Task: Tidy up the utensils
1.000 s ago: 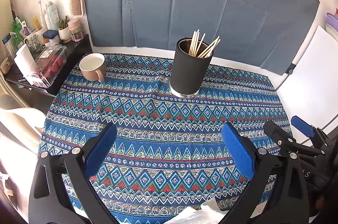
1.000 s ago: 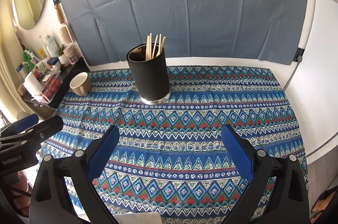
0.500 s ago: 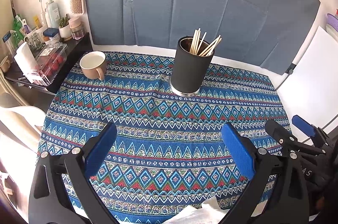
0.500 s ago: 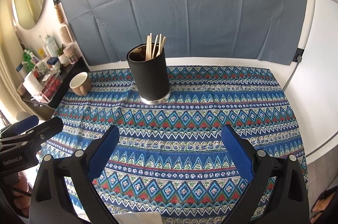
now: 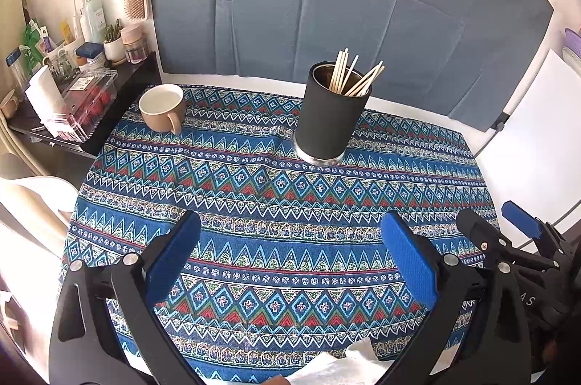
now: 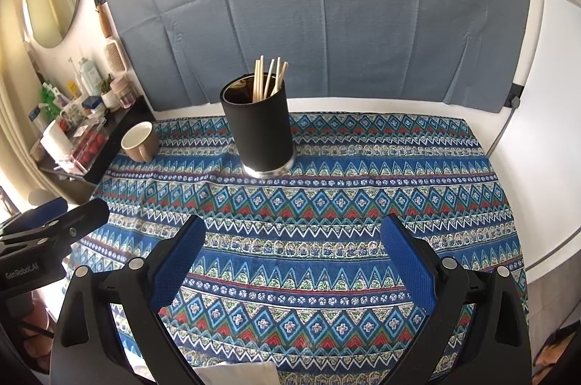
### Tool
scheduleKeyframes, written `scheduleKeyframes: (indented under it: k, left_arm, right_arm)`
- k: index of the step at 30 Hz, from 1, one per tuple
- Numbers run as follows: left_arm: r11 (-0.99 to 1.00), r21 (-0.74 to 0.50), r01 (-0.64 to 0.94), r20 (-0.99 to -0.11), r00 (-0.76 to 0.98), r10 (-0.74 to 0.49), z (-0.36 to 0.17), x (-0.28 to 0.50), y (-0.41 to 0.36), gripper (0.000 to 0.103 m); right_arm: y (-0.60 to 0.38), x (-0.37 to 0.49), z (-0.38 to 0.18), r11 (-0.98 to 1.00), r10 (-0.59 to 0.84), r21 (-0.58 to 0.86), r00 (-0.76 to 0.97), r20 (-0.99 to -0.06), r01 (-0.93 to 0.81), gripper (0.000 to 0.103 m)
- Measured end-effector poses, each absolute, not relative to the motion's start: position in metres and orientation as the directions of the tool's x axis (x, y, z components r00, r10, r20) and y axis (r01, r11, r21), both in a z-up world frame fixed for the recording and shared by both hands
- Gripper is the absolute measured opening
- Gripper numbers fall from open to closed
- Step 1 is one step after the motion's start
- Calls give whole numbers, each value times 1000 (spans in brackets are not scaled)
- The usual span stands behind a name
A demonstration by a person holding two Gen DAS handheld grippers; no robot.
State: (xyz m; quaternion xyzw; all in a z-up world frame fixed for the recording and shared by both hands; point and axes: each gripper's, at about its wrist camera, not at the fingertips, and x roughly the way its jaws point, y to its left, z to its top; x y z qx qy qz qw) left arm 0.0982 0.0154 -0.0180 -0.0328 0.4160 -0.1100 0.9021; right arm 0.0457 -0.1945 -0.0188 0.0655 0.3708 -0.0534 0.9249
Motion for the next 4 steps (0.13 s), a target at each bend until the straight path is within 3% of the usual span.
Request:
scheduleKeyframes:
  k: [4]
  left_arm:
    - [972,-154,178,-743,627,-233,-18,98,16,97]
  right_arm:
    - [-193,46,-19,986,-48,80,718,-695,144,93]
